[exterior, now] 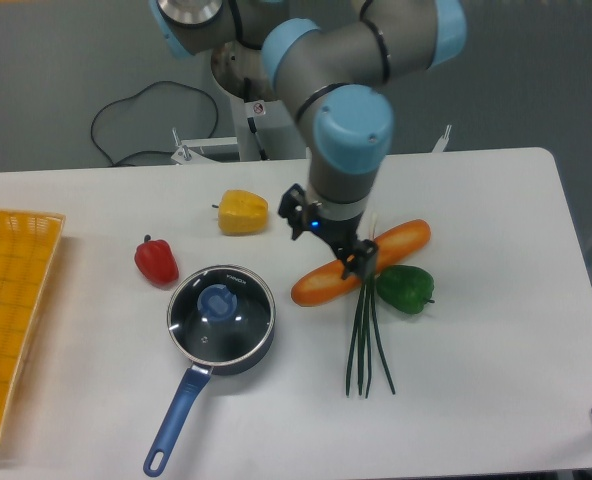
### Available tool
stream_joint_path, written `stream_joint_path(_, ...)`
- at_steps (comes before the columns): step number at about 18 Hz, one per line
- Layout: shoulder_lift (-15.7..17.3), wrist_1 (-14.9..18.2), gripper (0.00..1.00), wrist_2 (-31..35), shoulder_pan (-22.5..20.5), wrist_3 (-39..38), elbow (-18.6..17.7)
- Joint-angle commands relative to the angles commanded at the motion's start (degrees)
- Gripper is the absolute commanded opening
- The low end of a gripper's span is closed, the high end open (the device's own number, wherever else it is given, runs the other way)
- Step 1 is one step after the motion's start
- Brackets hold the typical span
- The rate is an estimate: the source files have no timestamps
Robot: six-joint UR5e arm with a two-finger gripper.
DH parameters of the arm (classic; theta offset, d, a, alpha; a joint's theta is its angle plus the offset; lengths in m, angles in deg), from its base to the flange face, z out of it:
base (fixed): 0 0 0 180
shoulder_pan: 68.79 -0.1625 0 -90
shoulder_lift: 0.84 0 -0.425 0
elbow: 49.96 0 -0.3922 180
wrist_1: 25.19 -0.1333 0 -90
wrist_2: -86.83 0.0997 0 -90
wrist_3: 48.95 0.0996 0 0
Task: Open the lid
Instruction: 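Move the open gripper across the table toward the saucepan lid knob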
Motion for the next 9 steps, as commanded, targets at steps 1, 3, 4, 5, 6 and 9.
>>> stream_joint_path(1, -0.5, -0.1, 1.00, 0.0, 1.2, -1.2, 0.0)
stream_joint_path(3, -1.7, -0.2, 1.00, 0.2, 2.8, -3.6, 0.1)
stream_joint_path(4, -1.9, -0.3, 1.00, 0.2, 3.3, -4.8, 0.0)
stream_joint_path(5, -2.3, -0.8, 1.00, 0.2, 3.6, -5.8, 0.1)
stream_joint_path(6, -2.7, -1.7, 1.00, 0.2, 4.1, -6.9, 0.0)
stream_joint_path(9, -3.2, -2.2, 1.00, 0.2, 6.1, -9.7, -0.4)
